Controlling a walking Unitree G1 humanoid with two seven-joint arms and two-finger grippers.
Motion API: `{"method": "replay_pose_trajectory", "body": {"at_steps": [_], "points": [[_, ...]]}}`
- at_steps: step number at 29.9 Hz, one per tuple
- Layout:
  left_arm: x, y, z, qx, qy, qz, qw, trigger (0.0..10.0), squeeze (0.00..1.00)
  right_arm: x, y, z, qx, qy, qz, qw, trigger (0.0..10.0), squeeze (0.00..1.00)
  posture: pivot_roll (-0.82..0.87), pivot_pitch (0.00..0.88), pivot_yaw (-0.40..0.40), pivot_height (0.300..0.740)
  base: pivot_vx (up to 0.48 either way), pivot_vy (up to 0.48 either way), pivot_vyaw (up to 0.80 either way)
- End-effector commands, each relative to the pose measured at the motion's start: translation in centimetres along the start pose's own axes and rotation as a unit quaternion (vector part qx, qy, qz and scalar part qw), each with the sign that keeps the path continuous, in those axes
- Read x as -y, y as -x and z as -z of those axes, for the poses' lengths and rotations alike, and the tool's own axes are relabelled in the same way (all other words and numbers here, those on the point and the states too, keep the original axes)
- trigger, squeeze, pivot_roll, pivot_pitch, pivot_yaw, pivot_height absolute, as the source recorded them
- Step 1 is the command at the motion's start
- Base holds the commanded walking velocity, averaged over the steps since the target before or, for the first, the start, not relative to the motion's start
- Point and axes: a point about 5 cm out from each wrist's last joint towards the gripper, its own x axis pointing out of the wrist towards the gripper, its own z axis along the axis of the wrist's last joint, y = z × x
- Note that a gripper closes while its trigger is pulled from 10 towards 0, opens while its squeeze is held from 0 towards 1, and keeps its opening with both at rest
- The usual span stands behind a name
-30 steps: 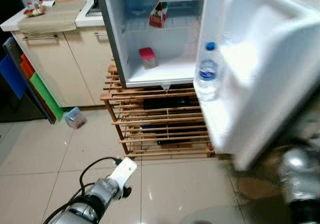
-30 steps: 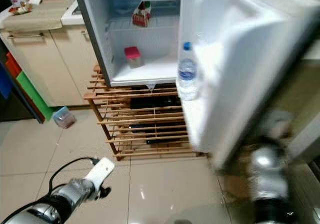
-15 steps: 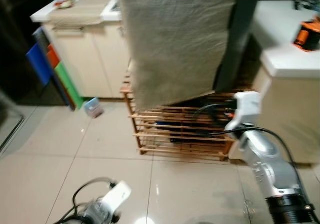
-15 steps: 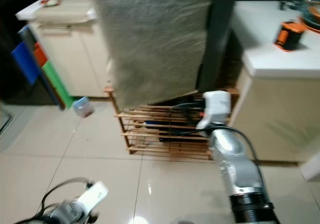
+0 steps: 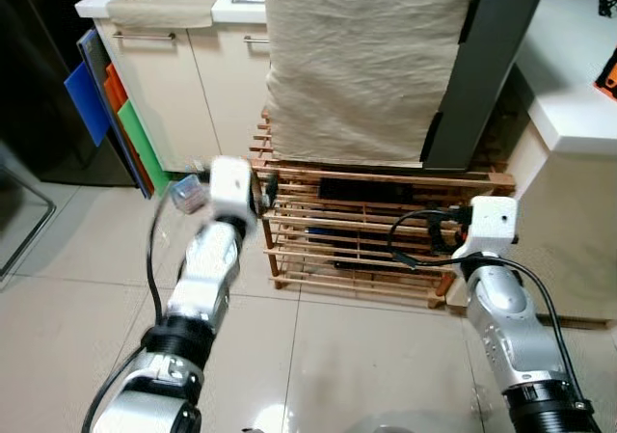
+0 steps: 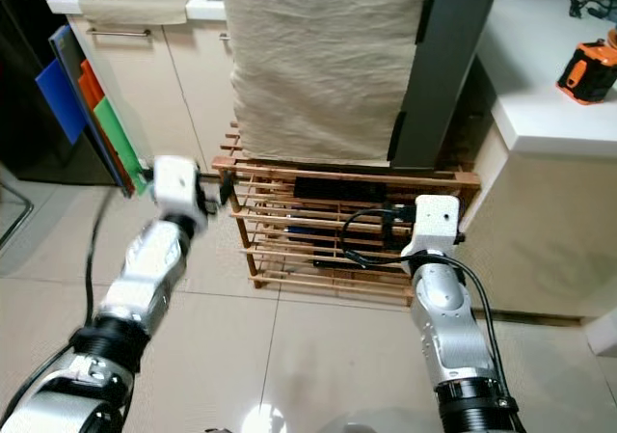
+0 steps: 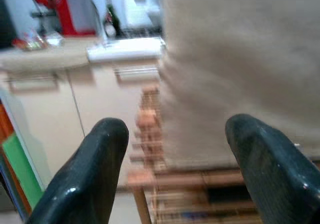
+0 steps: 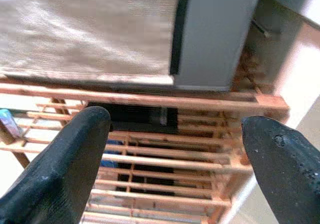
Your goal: Restocking fridge
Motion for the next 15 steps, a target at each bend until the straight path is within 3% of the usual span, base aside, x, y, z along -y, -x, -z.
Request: {"method": "replay_pose_trajectory", "body": {"at_steps": [1, 5, 13, 15], "points": [[-0.08, -0.38, -0.54, -0.003, 0.013, -0.005, 1.0, 10.0, 0.0, -0.04, -0.56, -0.81, 0.019, 0.0, 0.002, 1.0, 10.0, 0.0, -0.13, 0.0, 0.051, 0.74, 0.458, 0.0, 0.0], [-0.35, -0.26, -0.61, -0.01, 0.02, -0.011, 1.0, 10.0, 0.0, 0.22, -0.76, -0.79, 0.021, -0.004, 0.002, 1.0, 10.0, 0.0, -0.13, 0.0, 0.052, 0.74, 0.417, 0.144, 0.0], [-0.42, 0.11, -0.66, -0.023, -0.001, -0.006, 1.0, 10.0, 0.0, 0.55, -0.51, -0.66, 0.032, 0.002, 0.013, 0.999, 10.0, 0.0, -0.14, 0.0, 0.055, 0.74, 0.298, 0.377, 0.0], [-0.33, 0.07, -0.33, -0.031, -0.012, 0.001, 0.999, 10.0, 0.0, 0.84, -0.58, -0.52, 0.029, -0.002, 0.028, 0.999, 10.0, 0.0, -0.14, 0.0, 0.057, 0.732, 0.0, 0.439, -0.46]]}}
